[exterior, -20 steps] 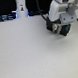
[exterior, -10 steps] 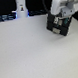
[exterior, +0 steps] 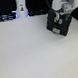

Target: Open the kcup holder, insert the kcup into the holder, and close the kcup holder

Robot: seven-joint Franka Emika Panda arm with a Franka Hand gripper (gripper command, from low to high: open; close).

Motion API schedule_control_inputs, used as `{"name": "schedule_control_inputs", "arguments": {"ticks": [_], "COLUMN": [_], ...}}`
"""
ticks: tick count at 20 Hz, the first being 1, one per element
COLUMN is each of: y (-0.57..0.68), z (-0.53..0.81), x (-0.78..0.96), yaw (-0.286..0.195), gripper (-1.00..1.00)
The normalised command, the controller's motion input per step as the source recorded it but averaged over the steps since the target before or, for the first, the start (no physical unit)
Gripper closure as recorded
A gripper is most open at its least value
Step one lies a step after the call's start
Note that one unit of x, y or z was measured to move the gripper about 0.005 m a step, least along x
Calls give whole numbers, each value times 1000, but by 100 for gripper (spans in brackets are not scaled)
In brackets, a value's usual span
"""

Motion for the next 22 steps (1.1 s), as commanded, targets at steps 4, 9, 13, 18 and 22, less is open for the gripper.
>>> {"name": "schedule_control_inputs", "arguments": {"ticks": [4, 9, 13, 18, 22], "y": [21, -7, -18, -17, -36], "z": [405, 4, 4, 5, -2], "x": [62, 8, 14, 6, 8], "yaw": [-3, -1, -1, -1, -2], "gripper": [-100, -100, -100, -100, -100]}}
